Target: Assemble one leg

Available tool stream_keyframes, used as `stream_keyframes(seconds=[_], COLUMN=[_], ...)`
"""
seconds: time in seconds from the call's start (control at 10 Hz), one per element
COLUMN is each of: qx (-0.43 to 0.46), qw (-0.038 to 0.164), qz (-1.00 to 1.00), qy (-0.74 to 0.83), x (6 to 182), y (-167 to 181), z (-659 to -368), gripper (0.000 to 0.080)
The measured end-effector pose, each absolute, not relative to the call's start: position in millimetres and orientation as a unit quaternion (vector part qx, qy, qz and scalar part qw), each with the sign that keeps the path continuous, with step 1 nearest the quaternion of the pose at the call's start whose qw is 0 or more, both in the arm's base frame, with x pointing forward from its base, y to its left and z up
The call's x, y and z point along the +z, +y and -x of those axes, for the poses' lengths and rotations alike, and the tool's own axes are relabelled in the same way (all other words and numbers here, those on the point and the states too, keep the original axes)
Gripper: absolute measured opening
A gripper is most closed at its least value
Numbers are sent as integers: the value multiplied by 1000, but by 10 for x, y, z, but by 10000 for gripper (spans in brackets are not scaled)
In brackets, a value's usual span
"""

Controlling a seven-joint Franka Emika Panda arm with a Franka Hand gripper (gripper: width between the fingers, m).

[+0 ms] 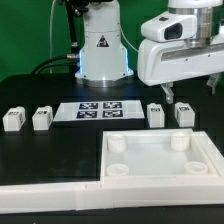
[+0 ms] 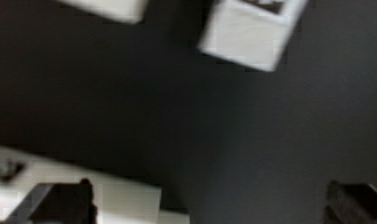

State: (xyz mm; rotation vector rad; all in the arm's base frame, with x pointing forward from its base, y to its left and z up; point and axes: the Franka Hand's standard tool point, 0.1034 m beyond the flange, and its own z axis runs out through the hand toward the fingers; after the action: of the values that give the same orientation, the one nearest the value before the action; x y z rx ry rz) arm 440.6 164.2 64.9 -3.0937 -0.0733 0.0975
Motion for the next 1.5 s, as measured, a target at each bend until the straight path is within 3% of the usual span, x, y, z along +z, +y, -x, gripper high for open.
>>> stream_keyframes(seconds=[0.5, 0.8, 1.2, 1.5], qx=[70, 256, 457, 460], qw=[16, 15, 14, 16], qz=[997, 966, 889, 887], qy=[-27, 24, 31, 30], x=[623, 392, 408, 335], y=[1618, 1684, 1673, 1704], z=[-4350, -4081, -4104, -4120], gripper=[649, 649, 649, 649])
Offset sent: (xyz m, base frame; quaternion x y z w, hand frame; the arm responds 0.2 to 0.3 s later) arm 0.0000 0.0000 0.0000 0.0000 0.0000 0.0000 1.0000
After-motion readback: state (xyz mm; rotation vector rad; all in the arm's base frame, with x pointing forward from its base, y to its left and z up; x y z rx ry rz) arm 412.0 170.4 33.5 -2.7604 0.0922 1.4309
